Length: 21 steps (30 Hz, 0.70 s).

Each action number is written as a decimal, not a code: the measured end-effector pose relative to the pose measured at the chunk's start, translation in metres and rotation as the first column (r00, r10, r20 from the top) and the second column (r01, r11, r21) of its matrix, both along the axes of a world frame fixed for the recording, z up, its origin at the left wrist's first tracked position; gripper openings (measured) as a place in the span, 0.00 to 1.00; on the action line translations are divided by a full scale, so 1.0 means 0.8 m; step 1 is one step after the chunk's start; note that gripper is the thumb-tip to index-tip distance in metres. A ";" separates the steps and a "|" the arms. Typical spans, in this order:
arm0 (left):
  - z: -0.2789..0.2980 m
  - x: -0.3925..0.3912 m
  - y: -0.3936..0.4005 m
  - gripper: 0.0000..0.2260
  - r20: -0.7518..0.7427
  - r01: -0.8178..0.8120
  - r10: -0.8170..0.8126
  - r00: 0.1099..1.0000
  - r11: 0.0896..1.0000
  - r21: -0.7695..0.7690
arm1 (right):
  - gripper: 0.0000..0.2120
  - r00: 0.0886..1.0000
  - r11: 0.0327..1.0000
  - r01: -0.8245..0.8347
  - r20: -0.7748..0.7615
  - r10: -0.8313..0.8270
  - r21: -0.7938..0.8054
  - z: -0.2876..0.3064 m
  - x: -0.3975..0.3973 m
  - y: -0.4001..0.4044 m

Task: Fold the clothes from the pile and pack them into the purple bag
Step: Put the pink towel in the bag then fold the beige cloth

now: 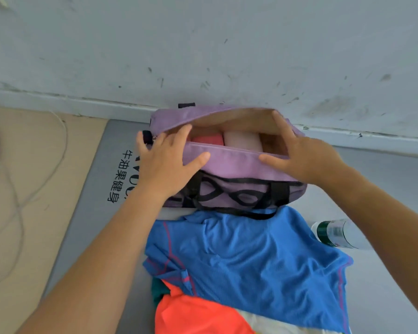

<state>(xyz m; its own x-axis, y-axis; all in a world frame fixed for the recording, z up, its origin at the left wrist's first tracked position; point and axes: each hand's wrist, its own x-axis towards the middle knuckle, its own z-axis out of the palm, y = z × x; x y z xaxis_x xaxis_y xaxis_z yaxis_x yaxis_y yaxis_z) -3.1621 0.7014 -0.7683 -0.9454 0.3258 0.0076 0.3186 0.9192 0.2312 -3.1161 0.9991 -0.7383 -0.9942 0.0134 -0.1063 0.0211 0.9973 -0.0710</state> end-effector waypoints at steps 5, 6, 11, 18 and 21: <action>0.012 -0.010 0.016 0.36 0.066 0.178 -0.169 0.983 0.971 -0.159 | 0.42 0.999 1.000 -0.013 0.049 0.012 0.025 0.017 -0.016 -0.002; 0.014 -0.015 0.012 0.39 0.119 0.171 -0.149 0.982 0.966 -0.196 | 0.42 0.997 1.000 -0.009 0.077 0.007 0.020 0.021 -0.016 0.000; 0.036 -0.042 -0.021 0.43 0.059 0.068 -0.055 0.997 0.967 -0.244 | 0.41 0.999 1.000 -0.025 0.030 0.025 0.013 0.024 -0.010 -0.003; 0.048 -0.038 -0.022 0.34 0.126 0.136 -0.108 0.986 0.963 -0.234 | 0.39 0.999 0.999 -0.008 0.043 0.010 -0.054 0.025 -0.009 -0.016; 0.048 -0.009 -0.010 0.26 -0.060 0.107 -0.111 0.992 0.992 -0.072 | 0.35 0.997 0.990 -0.055 -0.056 0.048 -0.133 0.025 0.013 -0.030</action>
<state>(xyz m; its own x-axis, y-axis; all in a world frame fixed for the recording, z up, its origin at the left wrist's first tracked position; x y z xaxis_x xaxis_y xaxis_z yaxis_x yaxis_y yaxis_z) -3.1696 0.6932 -0.7300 -0.9025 0.4287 0.0409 0.4299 0.8912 0.1448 -3.1054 0.9752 -0.7181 -0.9975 -0.0492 -0.0512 -0.0378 0.9783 -0.2037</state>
